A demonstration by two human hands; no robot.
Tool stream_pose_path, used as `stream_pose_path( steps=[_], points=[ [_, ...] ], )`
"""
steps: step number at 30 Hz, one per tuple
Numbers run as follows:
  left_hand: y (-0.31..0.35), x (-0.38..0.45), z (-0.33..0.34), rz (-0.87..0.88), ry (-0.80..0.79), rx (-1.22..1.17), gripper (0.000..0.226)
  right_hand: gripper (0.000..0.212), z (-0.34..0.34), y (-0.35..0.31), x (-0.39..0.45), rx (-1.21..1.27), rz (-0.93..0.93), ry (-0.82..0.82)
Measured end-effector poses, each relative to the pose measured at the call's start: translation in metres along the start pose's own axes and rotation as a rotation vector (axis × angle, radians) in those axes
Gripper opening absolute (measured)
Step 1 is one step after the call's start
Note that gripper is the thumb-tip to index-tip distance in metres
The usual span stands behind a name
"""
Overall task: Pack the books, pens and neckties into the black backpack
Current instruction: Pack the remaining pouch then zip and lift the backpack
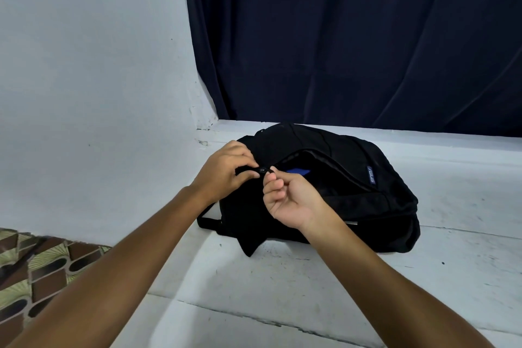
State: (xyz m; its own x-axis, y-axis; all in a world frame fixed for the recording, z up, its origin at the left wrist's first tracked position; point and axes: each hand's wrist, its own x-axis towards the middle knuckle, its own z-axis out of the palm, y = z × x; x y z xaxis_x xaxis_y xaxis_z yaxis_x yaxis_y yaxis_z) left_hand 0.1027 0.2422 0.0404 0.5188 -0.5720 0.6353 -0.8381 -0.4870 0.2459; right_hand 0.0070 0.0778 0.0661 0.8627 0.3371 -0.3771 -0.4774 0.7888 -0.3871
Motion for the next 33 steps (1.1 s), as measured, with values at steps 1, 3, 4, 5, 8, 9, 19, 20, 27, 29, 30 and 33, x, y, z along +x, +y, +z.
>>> stream_pose_path(
  steps=[1, 3, 4, 5, 8, 9, 19, 20, 27, 29, 30, 33],
  points=[
    [-0.001, 0.001, -0.001, 0.015, -0.005, 0.018, 0.032, 0.028, 0.000, 0.000, -0.001, 0.048, -0.015, 0.009],
    [-0.002, 0.002, -0.002, 0.028, -0.018, 0.038, 0.034, 0.027, -0.002, -0.002, -0.003, 0.137, -0.044, 0.027],
    [-0.002, 0.002, -0.003, 0.030, -0.023, 0.039, 0.034, 0.028, -0.003, -0.003, -0.005, 0.171, -0.055, 0.031],
    [-0.002, 0.002, -0.003, 0.031, -0.029, 0.037, 0.034, 0.028, -0.005, -0.004, -0.008, 0.195, -0.063, 0.032],
    [-0.004, 0.001, -0.004, 0.026, -0.050, 0.022, 0.033, 0.022, -0.013, -0.010, -0.014, 0.239, -0.076, 0.039],
    [-0.004, 0.001, -0.004, 0.026, -0.052, 0.012, 0.033, 0.018, -0.015, -0.012, -0.016, 0.248, -0.081, 0.039],
    [-0.018, -0.007, -0.011, -0.009, -0.041, 0.009, 0.033, 0.011, -0.046, -0.050, -0.050, 0.035, -0.243, 0.123],
    [-0.017, -0.005, -0.011, -0.012, -0.065, 0.022, 0.035, 0.010, -0.050, -0.052, -0.053, -0.033, -0.255, 0.140],
    [0.020, 0.013, 0.001, -0.009, -0.084, 0.037, 0.046, 0.012, -0.057, -0.051, -0.053, -0.148, -0.238, 0.128],
    [0.038, 0.023, 0.014, 0.044, -0.086, 0.050, 0.049, 0.013, -0.054, -0.047, -0.050, -0.164, -0.218, 0.086],
    [0.045, 0.030, 0.022, 0.059, -0.097, 0.062, 0.050, 0.013, -0.053, -0.044, -0.048, -0.173, -0.212, 0.068],
    [0.053, 0.044, 0.039, 0.011, -0.127, 0.028, 0.046, 0.015, -0.051, -0.040, -0.045, -0.181, -0.209, 0.032]
  ],
)
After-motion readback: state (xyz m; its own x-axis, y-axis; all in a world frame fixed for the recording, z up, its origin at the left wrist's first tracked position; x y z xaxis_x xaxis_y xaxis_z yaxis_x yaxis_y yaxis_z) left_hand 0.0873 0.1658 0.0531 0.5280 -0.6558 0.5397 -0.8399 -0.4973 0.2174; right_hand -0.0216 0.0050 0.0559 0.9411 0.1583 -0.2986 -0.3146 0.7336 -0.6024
